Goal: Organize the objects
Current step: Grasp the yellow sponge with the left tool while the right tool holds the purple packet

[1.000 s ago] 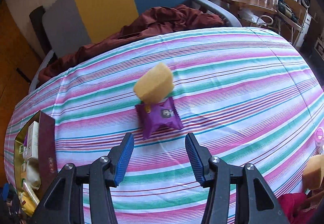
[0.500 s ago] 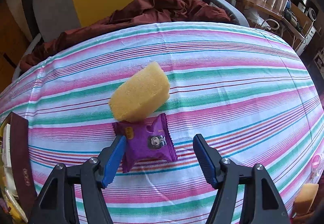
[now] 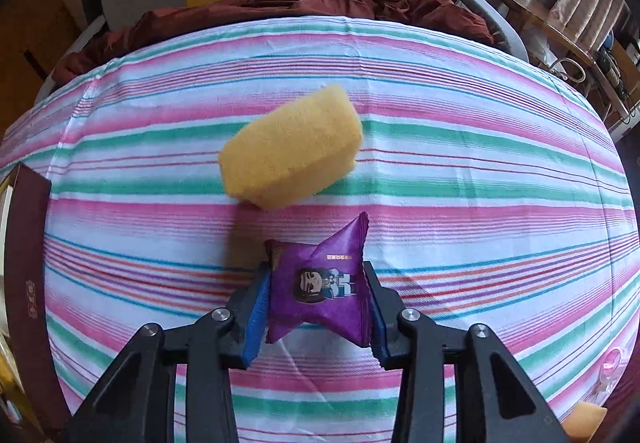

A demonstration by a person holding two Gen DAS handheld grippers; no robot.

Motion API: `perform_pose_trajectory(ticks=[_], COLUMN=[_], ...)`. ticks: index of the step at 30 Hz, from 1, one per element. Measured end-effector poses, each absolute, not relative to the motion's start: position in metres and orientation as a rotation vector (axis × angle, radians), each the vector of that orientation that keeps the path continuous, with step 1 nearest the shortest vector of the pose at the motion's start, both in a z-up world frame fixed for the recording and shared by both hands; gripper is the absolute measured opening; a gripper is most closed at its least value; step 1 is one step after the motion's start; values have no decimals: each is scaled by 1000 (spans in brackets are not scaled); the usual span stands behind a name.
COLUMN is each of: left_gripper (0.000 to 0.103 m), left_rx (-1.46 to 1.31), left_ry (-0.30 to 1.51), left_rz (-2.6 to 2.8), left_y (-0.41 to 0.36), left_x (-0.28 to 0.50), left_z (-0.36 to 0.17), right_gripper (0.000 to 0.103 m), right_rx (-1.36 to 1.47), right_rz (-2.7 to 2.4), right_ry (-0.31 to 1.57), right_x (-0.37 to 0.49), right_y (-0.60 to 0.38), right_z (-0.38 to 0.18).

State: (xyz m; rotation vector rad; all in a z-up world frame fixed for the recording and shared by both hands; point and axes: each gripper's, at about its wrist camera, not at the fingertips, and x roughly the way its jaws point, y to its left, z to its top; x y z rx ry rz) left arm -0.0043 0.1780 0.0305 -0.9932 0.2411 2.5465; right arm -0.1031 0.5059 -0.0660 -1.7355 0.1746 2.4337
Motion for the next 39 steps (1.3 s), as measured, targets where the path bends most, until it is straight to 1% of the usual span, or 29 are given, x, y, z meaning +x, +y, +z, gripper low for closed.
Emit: perform_pose_trajectory(ticks=[8,14,21,26,30,37,39], left_gripper=[87,87,87,82,81,79,76], left_rx=[-1017,-1062,-1026,-1013,-1012,-960,-965], left_ry=[255,277,392,452,482,585,603], left_rz=[2444,2377,2356,2303,2258,2205,2190], left_y=[230,277,333,378,412,460,471], left_x=[-21,-41,-69,-93,-114,-135,-140], left_z=[38,33,29,13,-1,-19,-26], right_gripper=[42,42,42,42,42,42,42], right_rx=[-1669,-1650,-1610,-1596,-1595,-1610,-1613], right_rz=[2343,2317,2287,2288,2276,2269,2266], right_ry=[434,434,500,543,561,560,562], right_x=[-76,-71,-62,-60,-62,-64,-64], right_y=[551,556,570,574,574,571,570], right_z=[-69,-68,-64,-59,-60,-61,-61])
